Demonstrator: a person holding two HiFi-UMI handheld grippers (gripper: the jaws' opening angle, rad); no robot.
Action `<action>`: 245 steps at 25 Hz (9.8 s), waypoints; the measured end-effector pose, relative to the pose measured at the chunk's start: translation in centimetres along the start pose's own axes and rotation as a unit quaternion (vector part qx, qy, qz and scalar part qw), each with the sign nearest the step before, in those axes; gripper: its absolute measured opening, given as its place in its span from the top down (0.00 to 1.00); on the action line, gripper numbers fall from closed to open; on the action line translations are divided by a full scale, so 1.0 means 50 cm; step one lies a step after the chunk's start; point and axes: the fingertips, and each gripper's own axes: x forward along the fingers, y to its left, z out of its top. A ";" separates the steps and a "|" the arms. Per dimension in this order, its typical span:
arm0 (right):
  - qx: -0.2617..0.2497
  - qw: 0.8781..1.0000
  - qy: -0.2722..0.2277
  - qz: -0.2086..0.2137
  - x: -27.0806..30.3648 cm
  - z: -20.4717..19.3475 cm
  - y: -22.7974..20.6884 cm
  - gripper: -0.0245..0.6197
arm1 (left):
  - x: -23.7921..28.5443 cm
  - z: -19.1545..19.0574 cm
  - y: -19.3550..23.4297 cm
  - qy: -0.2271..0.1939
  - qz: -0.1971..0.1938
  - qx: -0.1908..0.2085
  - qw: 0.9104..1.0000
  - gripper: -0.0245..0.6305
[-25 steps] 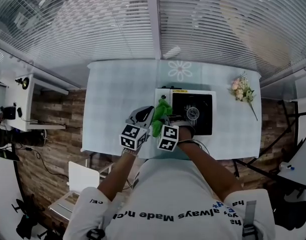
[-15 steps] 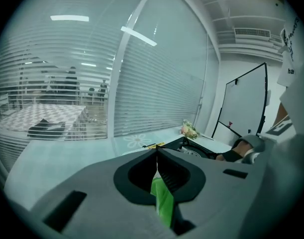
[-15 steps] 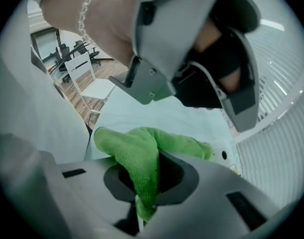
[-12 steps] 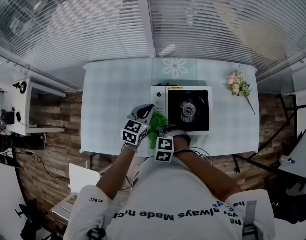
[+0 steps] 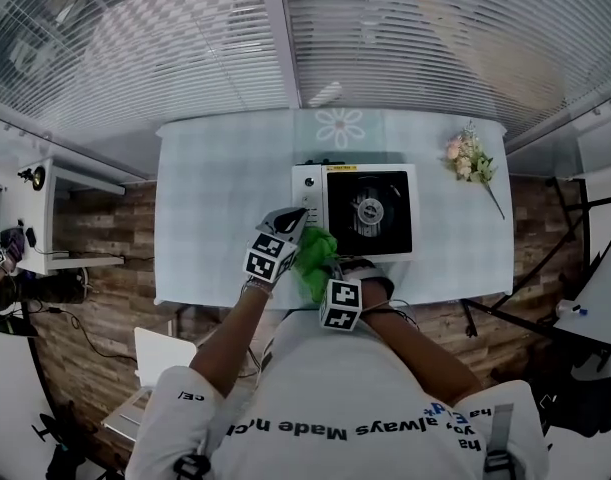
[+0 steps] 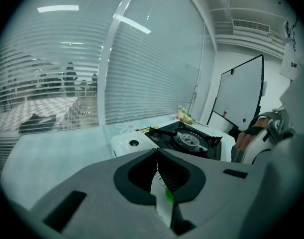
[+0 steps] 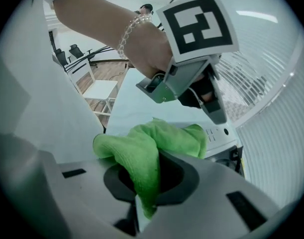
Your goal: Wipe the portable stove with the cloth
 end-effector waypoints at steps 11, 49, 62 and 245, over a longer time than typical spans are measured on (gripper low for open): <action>0.038 0.999 0.024 -0.012 -0.043 -0.086 -0.022 0.92 | 0.037 -0.032 -0.016 0.033 -0.013 0.008 0.999 0.94; 0.203 0.975 0.067 -0.064 -0.125 -0.347 -0.111 0.92 | 0.055 -0.059 -0.036 0.076 -0.005 0.041 0.996 0.95; 0.151 0.976 0.081 -0.131 -0.191 -0.386 -0.179 0.92 | 0.051 -0.057 -0.035 0.078 -0.005 0.038 0.996 0.95; 0.079 0.988 -0.125 -0.053 0.103 0.043 0.065 0.92 | 0.061 -0.058 -0.038 0.119 -0.054 0.033 0.991 0.95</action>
